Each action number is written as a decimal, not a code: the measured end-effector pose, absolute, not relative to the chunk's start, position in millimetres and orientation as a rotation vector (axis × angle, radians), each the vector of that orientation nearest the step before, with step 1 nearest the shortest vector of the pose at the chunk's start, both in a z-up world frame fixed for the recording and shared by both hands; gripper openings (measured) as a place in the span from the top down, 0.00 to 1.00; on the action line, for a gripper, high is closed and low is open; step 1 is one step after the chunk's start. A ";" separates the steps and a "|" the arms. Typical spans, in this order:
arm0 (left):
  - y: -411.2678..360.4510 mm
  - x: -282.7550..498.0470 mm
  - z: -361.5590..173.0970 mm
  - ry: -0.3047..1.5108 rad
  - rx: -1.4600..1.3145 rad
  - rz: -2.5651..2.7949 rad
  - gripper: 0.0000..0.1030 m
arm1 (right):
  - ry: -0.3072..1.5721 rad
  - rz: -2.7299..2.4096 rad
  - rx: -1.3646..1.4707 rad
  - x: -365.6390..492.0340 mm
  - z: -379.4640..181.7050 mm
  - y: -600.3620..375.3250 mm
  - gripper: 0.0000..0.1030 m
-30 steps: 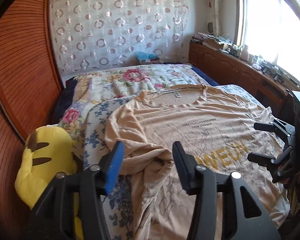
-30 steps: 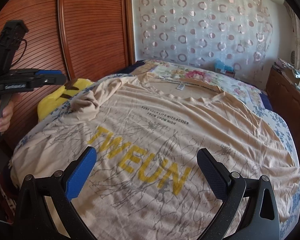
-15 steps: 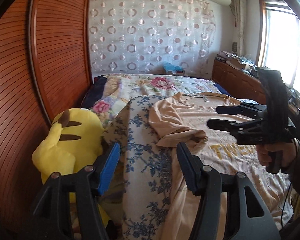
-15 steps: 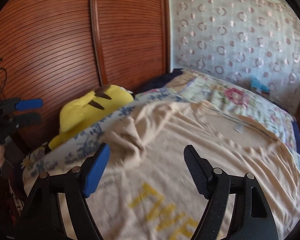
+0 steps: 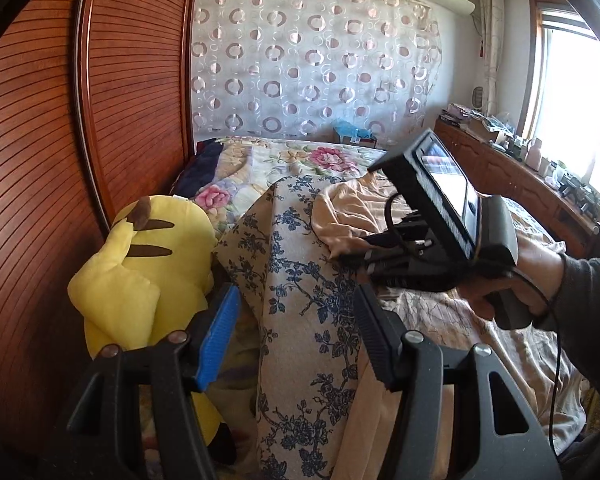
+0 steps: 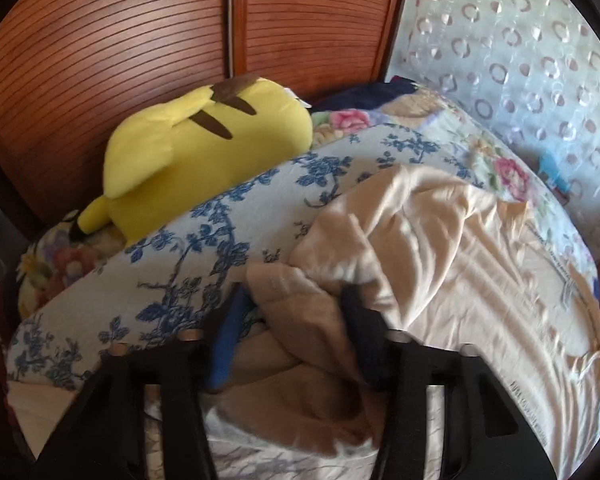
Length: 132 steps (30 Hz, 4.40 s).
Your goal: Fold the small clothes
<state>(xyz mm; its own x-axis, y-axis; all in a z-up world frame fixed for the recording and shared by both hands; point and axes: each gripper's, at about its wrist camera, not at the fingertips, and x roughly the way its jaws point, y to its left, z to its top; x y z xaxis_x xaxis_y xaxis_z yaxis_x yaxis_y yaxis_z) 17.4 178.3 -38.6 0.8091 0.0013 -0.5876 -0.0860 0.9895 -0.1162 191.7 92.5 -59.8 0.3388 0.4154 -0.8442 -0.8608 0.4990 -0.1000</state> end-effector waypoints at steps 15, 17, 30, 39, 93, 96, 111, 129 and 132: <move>162.3 26.5 -42.4 0.631 -0.140 0.015 0.44 | 0.738 0.631 -0.285 237.3 5.2 -18.9 0.88; 157.0 30.6 -44.8 0.638 -0.139 0.007 0.44 | 0.747 0.606 -0.314 240.0 0.3 -29.8 0.86; 141.8 56.1 -69.4 0.717 -0.131 -0.010 0.44 | 0.791 0.754 -0.339 265.1 -33.0 -23.2 0.49; 135.6 56.7 -81.3 0.747 -0.133 -0.025 0.44 | 0.907 0.747 -0.389 293.7 -64.3 -20.9 0.80; 133.2 61.2 -50.5 0.681 -0.125 -0.002 0.44 | 0.881 0.975 -0.259 143.5 -41.5 -72.8 0.98; 127.3 74.6 -51.5 0.691 -0.115 -0.019 0.44 | 0.929 0.908 -0.229 139.7 -48.0 -93.5 0.95; 102.7 187.9 -75.5 0.795 -0.086 -0.109 0.66 | 0.826 0.641 -0.304 156.6 -43.8 -151.7 0.63; 101.1 232.1 -95.7 0.890 -0.128 -0.166 1.00 | 0.874 0.516 -0.232 187.2 -50.2 -212.5 0.63; 113.0 231.0 -88.1 0.865 -0.122 -0.133 1.00 | 0.882 0.507 -0.199 189.0 -50.1 -218.2 0.63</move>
<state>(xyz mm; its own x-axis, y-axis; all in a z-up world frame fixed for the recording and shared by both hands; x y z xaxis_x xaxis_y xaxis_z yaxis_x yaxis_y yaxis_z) 231.0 113.0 -88.1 0.6413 -0.1655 -0.7492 0.0664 0.9848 -0.1607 189.0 -218.2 -50.1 0.5274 0.3408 -0.7783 -0.5009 0.8646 0.0392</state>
